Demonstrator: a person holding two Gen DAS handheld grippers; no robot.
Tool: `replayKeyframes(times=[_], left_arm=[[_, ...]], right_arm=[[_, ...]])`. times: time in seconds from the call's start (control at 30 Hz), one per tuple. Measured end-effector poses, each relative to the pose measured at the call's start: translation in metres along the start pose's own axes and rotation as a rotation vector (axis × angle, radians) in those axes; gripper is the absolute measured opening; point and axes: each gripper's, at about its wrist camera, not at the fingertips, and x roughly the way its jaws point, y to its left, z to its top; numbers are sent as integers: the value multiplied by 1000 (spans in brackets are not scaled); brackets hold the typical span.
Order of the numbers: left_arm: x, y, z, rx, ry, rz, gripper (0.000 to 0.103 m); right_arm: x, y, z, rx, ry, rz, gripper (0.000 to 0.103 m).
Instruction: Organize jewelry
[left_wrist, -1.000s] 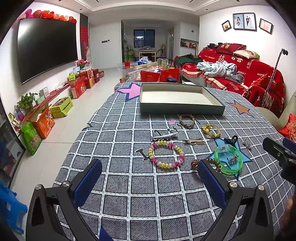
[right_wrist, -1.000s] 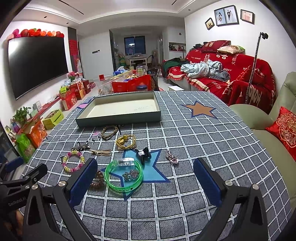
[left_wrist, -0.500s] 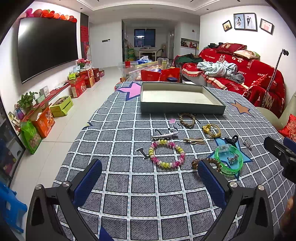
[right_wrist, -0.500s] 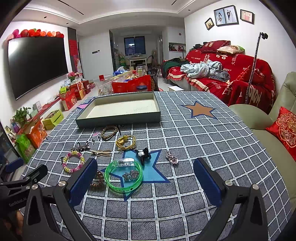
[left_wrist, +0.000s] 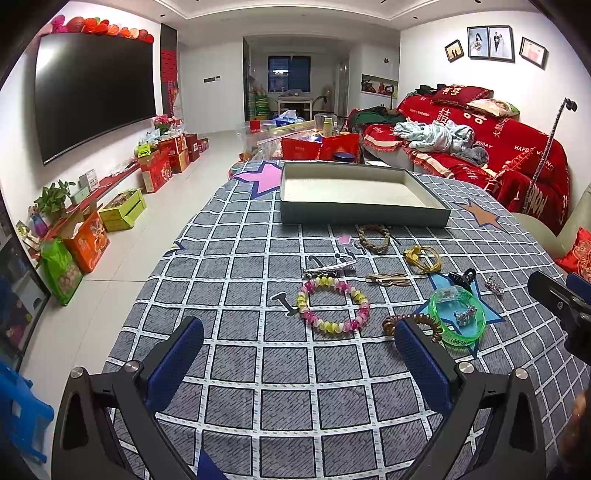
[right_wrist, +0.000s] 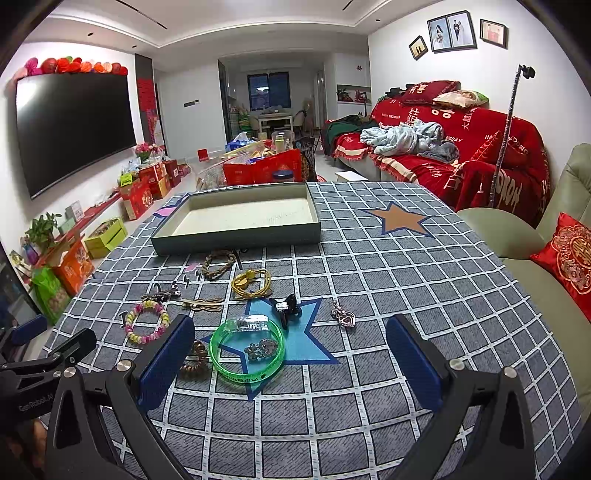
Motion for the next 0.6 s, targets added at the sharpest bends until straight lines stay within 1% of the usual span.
replayKeyframes(times=[0.6], left_arm=[[1,0,-1,0,0,-3,103]], right_arm=[[1,-1,3,-2,1,3,103]])
